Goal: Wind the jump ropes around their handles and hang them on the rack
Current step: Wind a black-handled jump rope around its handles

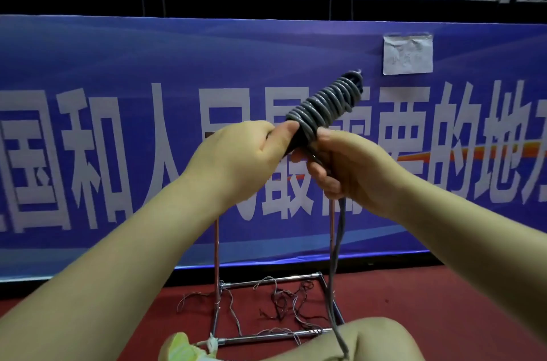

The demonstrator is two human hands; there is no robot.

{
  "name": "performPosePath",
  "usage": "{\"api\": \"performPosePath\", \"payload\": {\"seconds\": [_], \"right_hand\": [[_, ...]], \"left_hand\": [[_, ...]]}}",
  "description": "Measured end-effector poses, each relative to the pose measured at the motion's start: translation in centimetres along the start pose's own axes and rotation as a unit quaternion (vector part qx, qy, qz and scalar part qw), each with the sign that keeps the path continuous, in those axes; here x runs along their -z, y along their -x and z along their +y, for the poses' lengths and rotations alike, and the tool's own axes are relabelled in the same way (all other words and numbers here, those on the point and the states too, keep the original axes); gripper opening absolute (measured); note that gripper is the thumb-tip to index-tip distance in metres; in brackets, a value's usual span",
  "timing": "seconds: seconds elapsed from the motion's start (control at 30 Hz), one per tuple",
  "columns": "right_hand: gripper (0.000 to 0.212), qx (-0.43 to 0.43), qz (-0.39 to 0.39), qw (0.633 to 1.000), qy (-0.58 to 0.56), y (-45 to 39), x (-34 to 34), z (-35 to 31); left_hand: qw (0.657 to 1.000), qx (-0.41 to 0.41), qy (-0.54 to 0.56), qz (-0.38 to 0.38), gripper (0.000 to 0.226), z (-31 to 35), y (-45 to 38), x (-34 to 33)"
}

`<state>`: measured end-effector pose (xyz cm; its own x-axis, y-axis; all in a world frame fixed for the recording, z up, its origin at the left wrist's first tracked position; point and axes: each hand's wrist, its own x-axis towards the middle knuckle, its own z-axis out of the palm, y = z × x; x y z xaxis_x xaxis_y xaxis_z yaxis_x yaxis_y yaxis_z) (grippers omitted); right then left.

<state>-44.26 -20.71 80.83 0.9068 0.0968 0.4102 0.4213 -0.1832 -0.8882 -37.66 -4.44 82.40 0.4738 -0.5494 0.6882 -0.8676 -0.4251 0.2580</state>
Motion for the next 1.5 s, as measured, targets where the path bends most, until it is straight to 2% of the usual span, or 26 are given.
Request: {"api": "performPosePath", "payload": {"seconds": [0.1, 0.17, 0.23, 0.3, 0.33, 0.4, 0.43, 0.57, 0.63, 0.7, 0.83, 0.93, 1.07, 1.13, 1.27, 1.4, 1.47, 1.5], "right_hand": [[0.071, -0.044, 0.019, 0.999, 0.011, 0.3, -0.3, -0.9], [0.071, -0.048, 0.045, 0.997, 0.035, 0.1, -0.5, -1.5], [0.062, -0.045, 0.066, 0.995, 0.054, -0.4, -0.6, -1.8], [0.054, -0.046, 0.091, 0.993, 0.065, -0.8, -0.6, -1.7], [0.051, -0.048, 0.102, 0.991, 0.066, -1.0, -0.6, -1.4], [0.044, -0.036, 0.109, 0.991, 0.068, -1.2, -0.7, -0.8], [0.039, -0.023, 0.106, 0.992, 0.064, -1.3, -0.8, -0.5], [0.032, 0.04, 0.065, 0.997, 0.006, -1.8, -0.9, 0.4], [0.033, 0.058, 0.038, 0.998, -0.005, -2.1, -0.8, 0.4], [0.035, 0.052, 0.02, 0.998, 0.027, -2.3, -0.5, 0.2], [0.057, 0.001, 0.021, 0.993, 0.118, -2.5, 0.3, 0.1], [0.057, -0.033, 0.041, 0.985, 0.162, -2.3, 0.3, 0.4], [0.054, -0.082, 0.056, 0.977, 0.191, -2.3, 0.4, 0.8], [0.056, -0.108, 0.059, 0.97, 0.209, -2.3, 0.3, 1.3], [0.057, -0.108, 0.081, 0.964, 0.23, -2.3, -0.2, 2.4], [0.064, -0.127, 0.098, 0.963, 0.218, -2.4, -0.5, 2.9], [0.064, -0.133, 0.104, 0.962, 0.216, -2.4, -0.5, 3.1], [0.063, -0.133, 0.108, 0.961, 0.216, -2.3, -0.5, 3.2]], "left_hand": [[0.991, -0.047, -0.114, 0.046, 0.049, -0.2, 0.1, -0.5], [0.986, -0.069, -0.129, 0.082, 0.048, -0.1, 0.2, -0.7], [0.992, -0.053, -0.086, 0.073, 0.044, 0.1, 0.0, -0.8], [1.0, -0.001, 0.027, 0.0, 0.045, 0.2, -0.4, -1.1], [0.991, 0.036, 0.116, -0.05, 0.045, 0.2, -0.6, -1.3], [0.944, 0.11, 0.284, -0.128, 0.039, 0.0, -0.6, -1.3], [0.92, 0.133, 0.335, -0.153, 0.035, -0.2, -0.4, -1.2], [0.831, 0.141, 0.47, -0.261, 0.031, -1.1, 0.8, -0.6], [0.8, 0.144, 0.517, -0.268, 0.031, -1.0, 1.2, -0.5], [0.808, 0.154, 0.521, -0.228, 0.034, -0.7, 1.4, -0.7], [0.839, 0.174, 0.48, -0.188, 0.038, -0.8, 1.1, -0.7], [0.866, 0.185, 0.433, -0.168, 0.039, -1.3, 0.9, -1.0], [0.94, 0.172, 0.273, -0.112, 0.025, -2.5, 0.3, -2.2], [0.958, 0.158, 0.219, -0.095, 0.022, -3.1, 0.1, -2.8], [0.98, 0.12, 0.123, -0.099, 0.018, -3.2, 0.2, -3.0], [0.992, 0.088, -0.04, -0.082, 0.034, -3.2, 0.1, -3.4], [0.991, 0.089, -0.033, -0.097, 0.033, -3.1, 0.0, -3.5], [0.988, 0.101, 0.019, -0.119, 0.029, -3.1, 0.0, -3.5]]}}
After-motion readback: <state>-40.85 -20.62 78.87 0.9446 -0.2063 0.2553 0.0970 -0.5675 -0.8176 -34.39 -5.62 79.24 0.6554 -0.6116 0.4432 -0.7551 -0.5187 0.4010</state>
